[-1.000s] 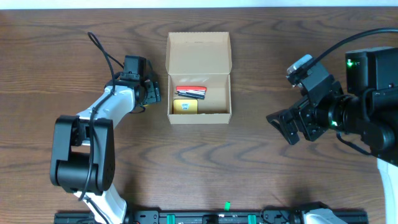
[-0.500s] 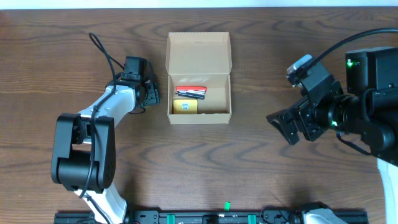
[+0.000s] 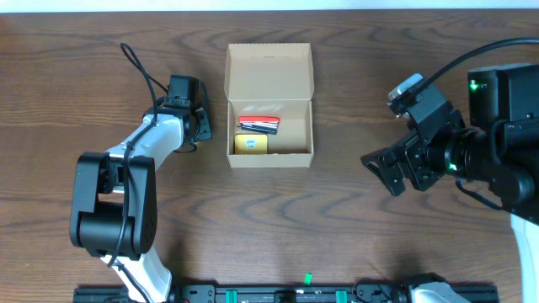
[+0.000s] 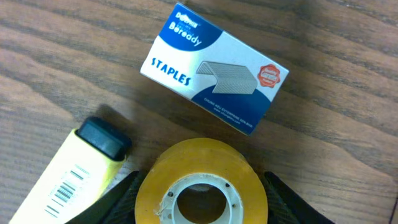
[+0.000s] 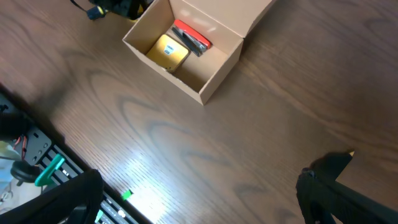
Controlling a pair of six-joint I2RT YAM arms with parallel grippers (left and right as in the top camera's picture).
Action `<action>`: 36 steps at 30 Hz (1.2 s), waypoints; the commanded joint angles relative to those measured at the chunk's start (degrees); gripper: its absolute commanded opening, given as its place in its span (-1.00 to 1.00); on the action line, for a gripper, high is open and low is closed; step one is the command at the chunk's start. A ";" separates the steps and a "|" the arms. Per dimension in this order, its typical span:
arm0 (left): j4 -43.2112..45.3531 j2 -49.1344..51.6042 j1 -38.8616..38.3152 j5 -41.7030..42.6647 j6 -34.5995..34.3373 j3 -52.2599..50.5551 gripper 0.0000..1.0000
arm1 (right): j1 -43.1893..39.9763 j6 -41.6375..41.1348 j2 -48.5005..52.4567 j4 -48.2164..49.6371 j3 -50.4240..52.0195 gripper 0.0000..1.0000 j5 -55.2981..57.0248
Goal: Pack container
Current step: 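Carry the tape roll into the box and lower it with left gripper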
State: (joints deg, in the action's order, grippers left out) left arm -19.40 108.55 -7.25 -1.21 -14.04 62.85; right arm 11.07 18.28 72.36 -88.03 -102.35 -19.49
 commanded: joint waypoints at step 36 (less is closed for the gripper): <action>-20.17 -5.31 -28.15 10.49 18.23 19.80 -0.89 | 0.22 0.63 -0.02 -0.07 -0.09 0.99 0.15</action>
State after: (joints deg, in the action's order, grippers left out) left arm -39.92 101.51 -34.92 8.23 1.61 81.80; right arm 11.07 18.28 72.36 -88.03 -102.35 -19.49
